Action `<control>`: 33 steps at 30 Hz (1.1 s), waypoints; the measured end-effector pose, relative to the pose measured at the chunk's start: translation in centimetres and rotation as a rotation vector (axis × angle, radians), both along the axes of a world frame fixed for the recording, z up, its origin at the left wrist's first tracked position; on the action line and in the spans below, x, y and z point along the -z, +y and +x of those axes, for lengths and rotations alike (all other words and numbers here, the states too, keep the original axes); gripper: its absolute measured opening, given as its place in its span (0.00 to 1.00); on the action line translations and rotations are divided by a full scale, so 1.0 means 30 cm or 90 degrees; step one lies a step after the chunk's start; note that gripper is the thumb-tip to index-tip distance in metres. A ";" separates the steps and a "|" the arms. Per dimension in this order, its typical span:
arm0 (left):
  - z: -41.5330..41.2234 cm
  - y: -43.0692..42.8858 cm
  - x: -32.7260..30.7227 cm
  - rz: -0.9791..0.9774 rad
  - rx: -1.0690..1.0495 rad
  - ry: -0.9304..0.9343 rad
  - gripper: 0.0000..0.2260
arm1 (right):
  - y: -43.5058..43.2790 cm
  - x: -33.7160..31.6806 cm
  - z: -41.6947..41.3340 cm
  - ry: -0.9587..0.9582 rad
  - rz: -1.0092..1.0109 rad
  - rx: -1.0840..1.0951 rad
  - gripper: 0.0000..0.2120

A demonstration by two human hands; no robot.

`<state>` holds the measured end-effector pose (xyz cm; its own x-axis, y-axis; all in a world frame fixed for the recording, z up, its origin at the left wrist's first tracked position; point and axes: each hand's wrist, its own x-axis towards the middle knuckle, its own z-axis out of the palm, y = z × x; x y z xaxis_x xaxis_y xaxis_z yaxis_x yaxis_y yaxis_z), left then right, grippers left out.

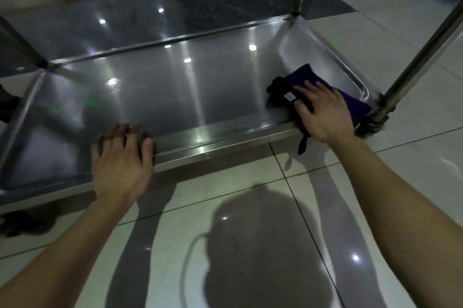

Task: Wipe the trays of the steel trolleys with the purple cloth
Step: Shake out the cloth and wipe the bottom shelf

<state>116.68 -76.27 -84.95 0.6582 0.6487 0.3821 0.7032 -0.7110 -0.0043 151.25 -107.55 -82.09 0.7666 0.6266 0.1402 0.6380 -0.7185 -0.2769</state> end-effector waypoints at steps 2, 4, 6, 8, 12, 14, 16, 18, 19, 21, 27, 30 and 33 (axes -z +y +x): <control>0.007 -0.007 -0.006 0.008 0.000 -0.006 0.25 | 0.047 0.012 -0.059 -0.007 0.022 0.094 0.29; 0.010 -0.020 -0.011 0.010 -0.004 -0.016 0.25 | 0.136 0.034 -0.201 -0.042 0.041 0.175 0.28; 0.008 -0.031 -0.021 0.012 -0.006 -0.026 0.24 | 0.254 0.050 -0.390 -0.065 0.063 0.146 0.28; 0.014 -0.046 -0.039 -0.009 0.001 -0.023 0.24 | 0.372 0.058 -0.574 -0.076 0.056 0.013 0.28; -0.018 -0.042 -0.071 -0.089 0.041 -0.036 0.23 | 0.525 0.046 -0.787 -0.047 0.019 -0.266 0.29; -0.057 -0.008 -0.084 -0.105 0.035 -0.055 0.21 | 0.529 0.022 -0.752 -0.032 -0.018 -0.337 0.29; -0.107 0.053 -0.087 -0.066 -0.003 -0.042 0.22 | 0.518 0.002 -0.664 -0.002 -0.047 -0.392 0.29; -0.161 0.130 -0.079 -0.035 -0.041 0.004 0.24 | 0.528 -0.012 -0.560 0.036 -0.069 -0.424 0.29; -0.183 0.164 -0.071 -0.035 -0.058 0.027 0.27 | 0.544 -0.019 -0.503 0.055 -0.082 -0.426 0.29; -0.206 0.201 -0.049 -0.050 -0.078 0.043 0.30 | 0.591 -0.029 -0.374 0.091 -0.115 -0.402 0.30; -0.205 0.204 -0.015 -0.016 -0.076 0.010 0.28 | 0.868 -0.023 -0.073 0.070 -0.126 -0.258 0.31; -0.201 0.187 -0.027 -0.003 -0.083 -0.010 0.28 | 1.067 -0.031 -0.081 0.076 -0.141 -0.235 0.33; -0.200 0.166 -0.044 -0.016 -0.093 -0.020 0.30 | 1.228 -0.045 -0.222 0.077 -0.143 -0.290 0.33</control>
<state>110.69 -71.30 -83.62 0.5439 0.7466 0.3830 0.7989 -0.6004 0.0357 144.59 -70.71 -80.73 0.4109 0.9052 -0.1088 0.8730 -0.4250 -0.2390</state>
